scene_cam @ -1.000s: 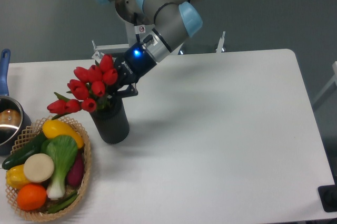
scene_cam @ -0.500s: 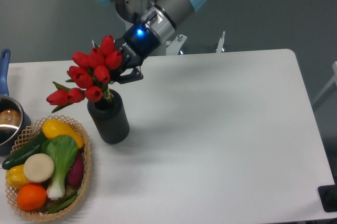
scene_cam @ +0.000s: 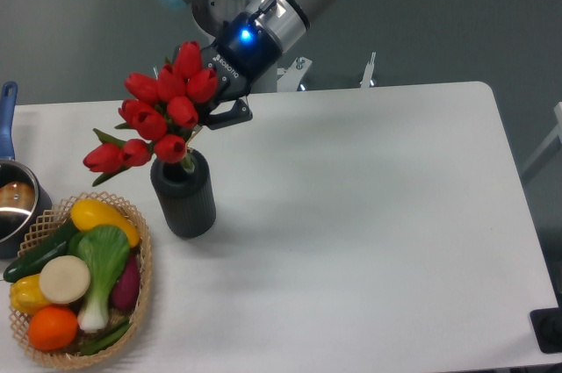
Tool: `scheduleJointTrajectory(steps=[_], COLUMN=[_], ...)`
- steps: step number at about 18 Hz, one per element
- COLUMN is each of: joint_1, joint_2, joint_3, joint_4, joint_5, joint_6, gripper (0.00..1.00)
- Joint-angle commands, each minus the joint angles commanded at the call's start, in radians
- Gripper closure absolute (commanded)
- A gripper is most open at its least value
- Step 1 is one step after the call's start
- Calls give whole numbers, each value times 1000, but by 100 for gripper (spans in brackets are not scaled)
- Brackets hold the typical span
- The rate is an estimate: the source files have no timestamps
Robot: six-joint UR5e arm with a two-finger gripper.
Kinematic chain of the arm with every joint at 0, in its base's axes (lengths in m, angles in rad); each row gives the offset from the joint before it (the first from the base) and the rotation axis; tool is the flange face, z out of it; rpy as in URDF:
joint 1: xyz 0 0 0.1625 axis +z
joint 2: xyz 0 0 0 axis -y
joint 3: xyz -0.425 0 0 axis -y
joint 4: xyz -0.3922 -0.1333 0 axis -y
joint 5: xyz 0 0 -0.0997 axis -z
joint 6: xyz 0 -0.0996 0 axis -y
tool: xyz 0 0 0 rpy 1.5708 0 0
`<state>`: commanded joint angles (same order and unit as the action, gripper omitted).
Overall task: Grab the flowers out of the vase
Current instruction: 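Lift the gripped tulips up out of the black vase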
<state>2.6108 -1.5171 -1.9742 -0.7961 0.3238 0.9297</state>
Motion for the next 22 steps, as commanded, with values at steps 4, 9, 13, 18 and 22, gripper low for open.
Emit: scheduleJointTrajectory(steps=[4, 9, 13, 18, 22], joint_1=[15, 20, 29, 51, 49], joint_2=[0, -5, -26, -103, -190], joint_3=[32, 80, 127, 211, 329], joint_4=[0, 0, -2, 0, 3], joint_5=[-28, -38, -35, -2, 254], joint_6=[-74, -184, -232, -221, -189], gripper=[100, 100, 100, 100, 100])
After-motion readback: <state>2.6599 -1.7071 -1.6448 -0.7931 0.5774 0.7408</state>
